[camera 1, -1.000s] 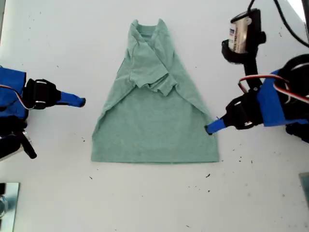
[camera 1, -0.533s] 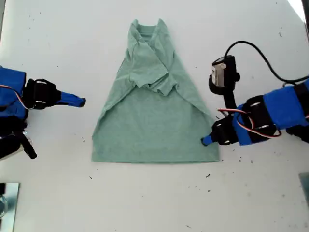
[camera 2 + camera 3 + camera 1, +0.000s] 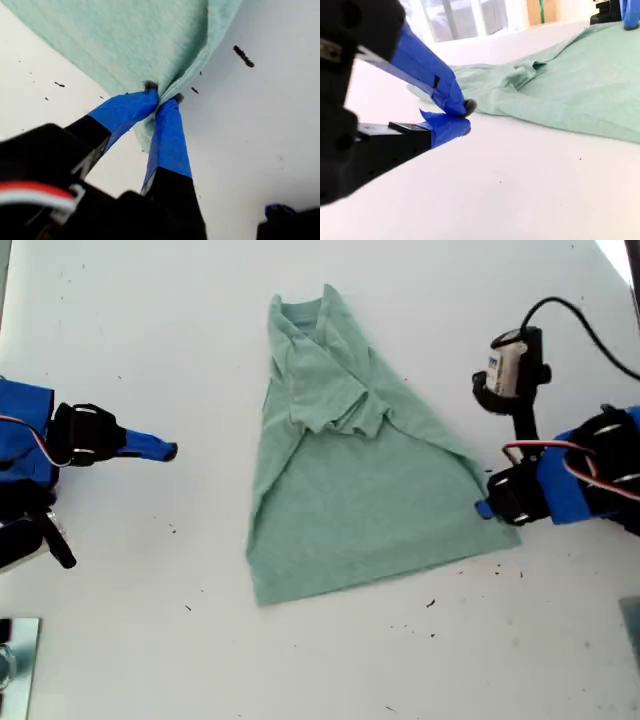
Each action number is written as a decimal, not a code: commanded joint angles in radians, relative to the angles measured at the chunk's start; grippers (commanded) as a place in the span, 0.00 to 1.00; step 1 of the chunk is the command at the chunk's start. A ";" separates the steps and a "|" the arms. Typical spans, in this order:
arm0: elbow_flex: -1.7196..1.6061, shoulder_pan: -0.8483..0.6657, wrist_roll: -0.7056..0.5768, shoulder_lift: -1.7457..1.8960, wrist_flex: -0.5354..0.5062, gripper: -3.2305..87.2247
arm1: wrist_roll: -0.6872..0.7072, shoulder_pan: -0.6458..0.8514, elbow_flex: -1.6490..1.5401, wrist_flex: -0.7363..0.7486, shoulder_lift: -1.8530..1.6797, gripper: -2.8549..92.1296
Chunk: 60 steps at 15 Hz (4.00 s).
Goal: Fold t shirt
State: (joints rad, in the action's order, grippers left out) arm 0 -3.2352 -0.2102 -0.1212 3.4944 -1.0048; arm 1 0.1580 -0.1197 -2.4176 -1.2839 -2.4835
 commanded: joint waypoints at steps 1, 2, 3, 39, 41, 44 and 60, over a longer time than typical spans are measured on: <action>-0.012 -0.008 -0.009 0.005 0.015 0.03 | 0.091 0.057 0.275 -0.233 -0.003 0.05; -0.012 -0.008 -0.009 0.005 0.015 0.03 | 0.127 0.071 0.430 -0.293 0.101 0.05; -0.012 -0.006 -0.009 0.005 0.015 0.03 | 0.160 0.080 0.568 -0.333 0.227 0.05; 1.577 0.318 0.345 -1.453 -0.463 0.03 | 0.341 0.388 -0.538 0.120 -0.463 0.05; 1.921 0.364 0.333 -1.709 -0.560 0.03 | 0.339 0.385 -0.543 0.120 -0.476 0.05; 2.014 0.383 0.264 -1.813 -0.552 0.32 | 0.336 0.383 -0.561 0.097 -0.537 0.06; 1.856 0.324 0.256 -1.954 -0.405 0.03 | 0.348 0.367 -0.626 -0.023 -0.818 0.06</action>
State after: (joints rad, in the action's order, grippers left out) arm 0 -1.3852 0.1442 0.1427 1.3698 -1.3238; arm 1 0.4939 0.2546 -3.0357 -1.3008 -3.2919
